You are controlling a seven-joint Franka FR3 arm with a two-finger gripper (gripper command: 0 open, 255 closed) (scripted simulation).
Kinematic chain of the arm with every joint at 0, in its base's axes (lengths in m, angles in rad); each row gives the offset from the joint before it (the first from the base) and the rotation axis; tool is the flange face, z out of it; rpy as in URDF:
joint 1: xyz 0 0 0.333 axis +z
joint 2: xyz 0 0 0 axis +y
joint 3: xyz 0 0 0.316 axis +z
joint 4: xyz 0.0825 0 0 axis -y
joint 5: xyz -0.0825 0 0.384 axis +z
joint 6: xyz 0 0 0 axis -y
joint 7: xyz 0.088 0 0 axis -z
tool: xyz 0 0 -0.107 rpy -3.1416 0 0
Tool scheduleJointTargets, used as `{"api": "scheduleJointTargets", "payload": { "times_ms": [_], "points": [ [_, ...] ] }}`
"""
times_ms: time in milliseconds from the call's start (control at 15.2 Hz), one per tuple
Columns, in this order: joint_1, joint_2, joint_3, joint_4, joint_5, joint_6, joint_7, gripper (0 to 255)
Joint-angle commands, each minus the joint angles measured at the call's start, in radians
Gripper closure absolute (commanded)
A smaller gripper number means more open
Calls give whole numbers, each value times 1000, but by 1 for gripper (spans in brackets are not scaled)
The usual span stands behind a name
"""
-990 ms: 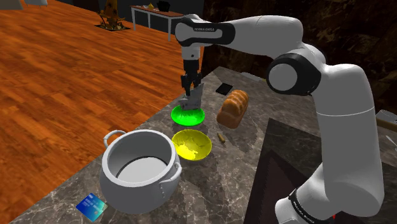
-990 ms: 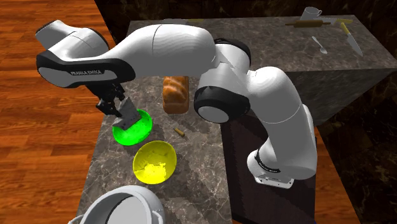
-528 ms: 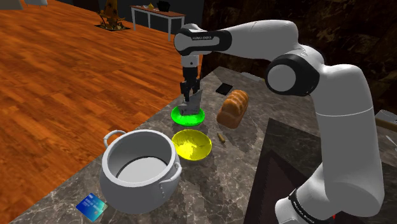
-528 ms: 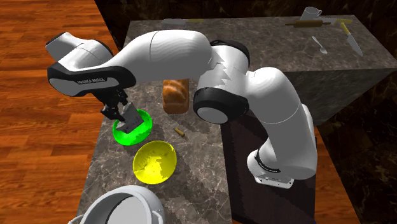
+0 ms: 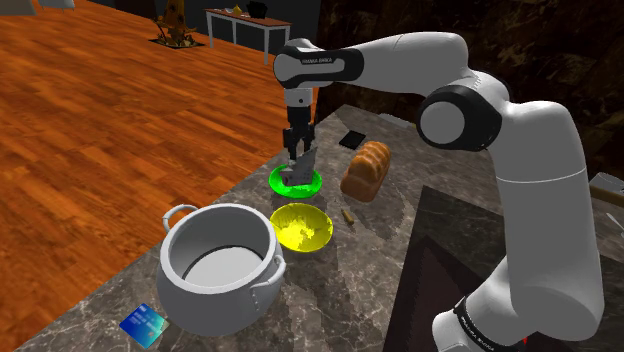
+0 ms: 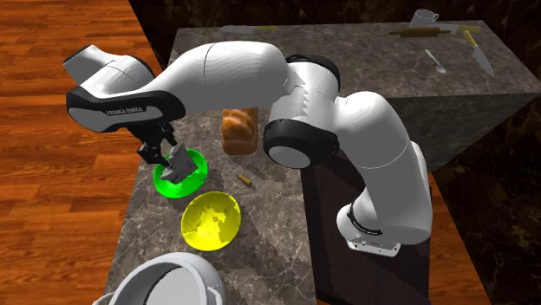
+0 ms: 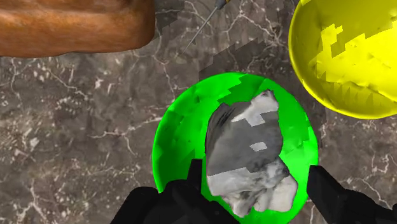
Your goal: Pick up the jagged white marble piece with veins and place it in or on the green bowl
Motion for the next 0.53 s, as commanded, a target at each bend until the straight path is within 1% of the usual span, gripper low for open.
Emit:
{"api": "scheduleJointTargets", "payload": {
  "times_ms": [0,264,462],
  "points": [
    [0,0,0,0,0,0,0,0],
    [0,0,0,0,0,0,0,0],
    [-14,55,1,188,1,-132,7,0]
  ]
}}
